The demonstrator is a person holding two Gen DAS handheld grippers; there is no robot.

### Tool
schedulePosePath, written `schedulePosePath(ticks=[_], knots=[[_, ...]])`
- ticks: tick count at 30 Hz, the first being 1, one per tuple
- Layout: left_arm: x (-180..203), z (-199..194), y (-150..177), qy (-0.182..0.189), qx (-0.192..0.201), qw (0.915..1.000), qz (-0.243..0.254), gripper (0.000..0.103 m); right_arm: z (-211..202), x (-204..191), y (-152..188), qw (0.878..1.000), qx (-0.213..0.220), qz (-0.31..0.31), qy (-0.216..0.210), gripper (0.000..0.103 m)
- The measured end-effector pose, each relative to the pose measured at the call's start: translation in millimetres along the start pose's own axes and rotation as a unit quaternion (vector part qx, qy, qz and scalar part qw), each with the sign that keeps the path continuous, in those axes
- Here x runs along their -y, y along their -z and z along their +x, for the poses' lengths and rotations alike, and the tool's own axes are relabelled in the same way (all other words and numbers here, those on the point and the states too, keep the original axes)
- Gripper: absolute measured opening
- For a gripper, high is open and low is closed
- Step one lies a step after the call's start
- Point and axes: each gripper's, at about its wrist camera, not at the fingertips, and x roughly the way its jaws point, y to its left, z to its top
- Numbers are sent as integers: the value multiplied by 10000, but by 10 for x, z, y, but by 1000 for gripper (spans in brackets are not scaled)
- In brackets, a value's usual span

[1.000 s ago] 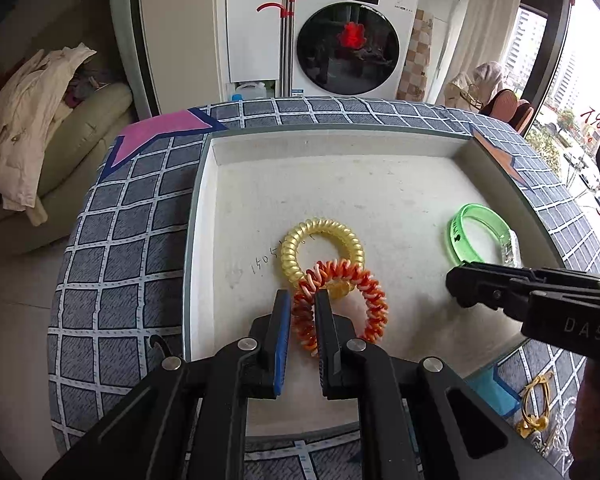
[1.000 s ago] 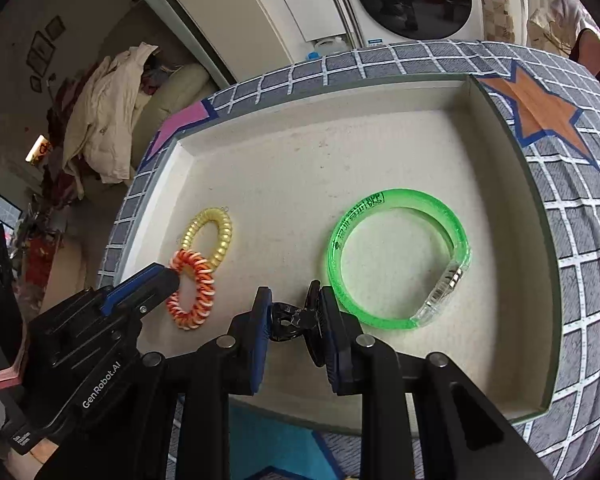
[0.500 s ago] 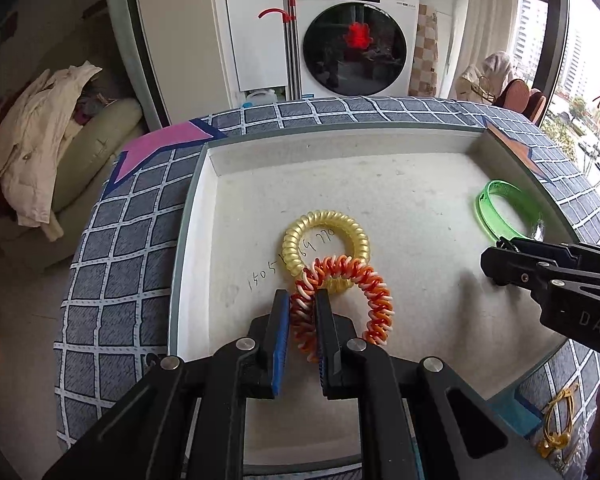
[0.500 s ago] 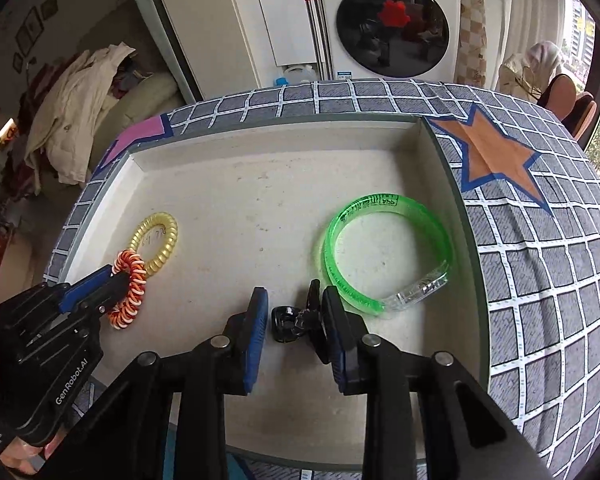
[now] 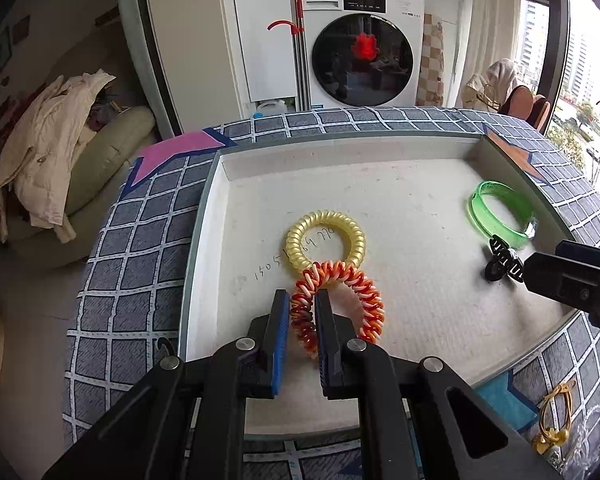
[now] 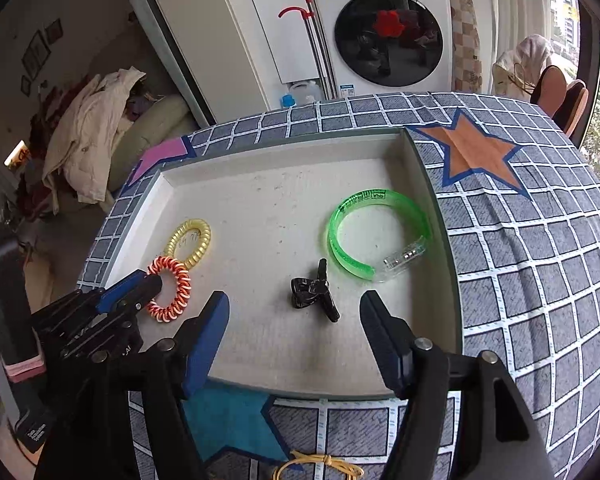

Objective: Organize jewelry
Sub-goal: 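Lower both held items into the tray and open both tools, then withdraw both tools from the tray toward the remaining jewelry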

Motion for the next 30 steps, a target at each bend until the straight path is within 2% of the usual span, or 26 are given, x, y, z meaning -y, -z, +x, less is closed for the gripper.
schedulePosePath(ticks=[6,11,12,13,14,16,21,24,30], knots=[[-23,-101,-23,-24,239,9996,-137,33,-213,24,107,9999,155,5,11,77],[-25,-164,-35,14,218,9996,-157,33,-324,76,186,9998,198,-3,101,78],[-25,-187,-25,29,221,9996,-152,40,-340,89,203,9997,201,1,114,79],[-28,-209,-16,45,223,9996,-155,58,-363,99,225,9997,213,4,138,80],[-32,-236,-3,40,227,9996,-185,103,-385,106,250,9996,235,8,181,80],[-57,-351,55,-38,446,9987,-257,103,-422,116,301,9994,263,-1,226,82],[-64,-508,205,-67,433,9989,-152,103,-471,155,435,9996,233,24,164,87],[-104,-578,329,-44,397,9990,-198,103,-494,185,528,9997,218,47,50,103],[-171,-641,579,211,112,9991,-354,103,-496,198,690,10000,20,53,-15,103]])
